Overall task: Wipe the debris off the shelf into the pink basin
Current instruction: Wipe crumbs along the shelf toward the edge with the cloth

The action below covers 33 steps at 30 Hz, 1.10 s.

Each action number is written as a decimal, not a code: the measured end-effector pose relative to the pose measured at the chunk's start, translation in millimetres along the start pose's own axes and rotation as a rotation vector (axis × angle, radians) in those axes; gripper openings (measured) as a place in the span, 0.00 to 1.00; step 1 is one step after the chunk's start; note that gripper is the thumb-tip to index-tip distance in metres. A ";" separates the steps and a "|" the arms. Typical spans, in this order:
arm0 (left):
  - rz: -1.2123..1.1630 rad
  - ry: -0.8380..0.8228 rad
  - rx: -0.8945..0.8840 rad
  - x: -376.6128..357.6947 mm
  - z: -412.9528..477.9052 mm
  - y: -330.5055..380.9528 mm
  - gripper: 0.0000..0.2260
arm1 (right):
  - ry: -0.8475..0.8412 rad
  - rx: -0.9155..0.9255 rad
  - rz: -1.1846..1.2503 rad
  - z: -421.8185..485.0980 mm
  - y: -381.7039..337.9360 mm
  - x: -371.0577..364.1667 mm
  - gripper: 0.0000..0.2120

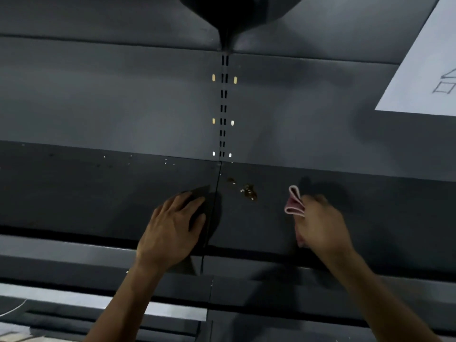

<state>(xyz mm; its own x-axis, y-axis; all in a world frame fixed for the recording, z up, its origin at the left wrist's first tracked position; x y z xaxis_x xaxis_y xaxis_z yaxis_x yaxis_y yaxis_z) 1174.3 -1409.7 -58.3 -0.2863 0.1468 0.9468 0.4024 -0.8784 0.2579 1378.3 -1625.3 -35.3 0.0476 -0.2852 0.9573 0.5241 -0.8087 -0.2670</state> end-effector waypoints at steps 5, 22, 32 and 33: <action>-0.037 -0.022 -0.011 -0.1 -1.6 -1.0 0.28 | -0.018 -0.005 0.037 11.5 -63.0 -14.5 0.16; -0.044 -0.044 -0.169 10.8 12.7 -67.1 0.29 | 0.130 -0.325 0.133 35.3 -8.2 -2.7 0.22; 0.031 -0.073 -0.198 8.7 16.6 -92.3 0.27 | 0.139 -0.234 0.074 63.0 -79.8 -28.4 0.16; 0.034 -0.077 -0.201 8.8 16.6 -92.9 0.27 | 0.123 -0.189 0.080 65.9 -93.3 -36.3 0.15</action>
<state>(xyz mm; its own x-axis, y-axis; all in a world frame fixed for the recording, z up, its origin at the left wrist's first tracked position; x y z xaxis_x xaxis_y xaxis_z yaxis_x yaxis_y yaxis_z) 1148.8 -1319.2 -70.7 -0.2050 0.1433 0.9682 0.2274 -0.9552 0.1895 1383.7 -1505.6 -37.9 -0.0273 -0.4032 0.9147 0.3542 -0.8596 -0.3684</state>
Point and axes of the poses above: each hand's wrist, its own z-axis towards the middle knuckle, its own x-axis out of the back of the hand, y = z × x, the point moved 4 cm from there along z, towards the middle knuckle, and after that the axes turned 5 degrees about -x, right-handed, at the moved point
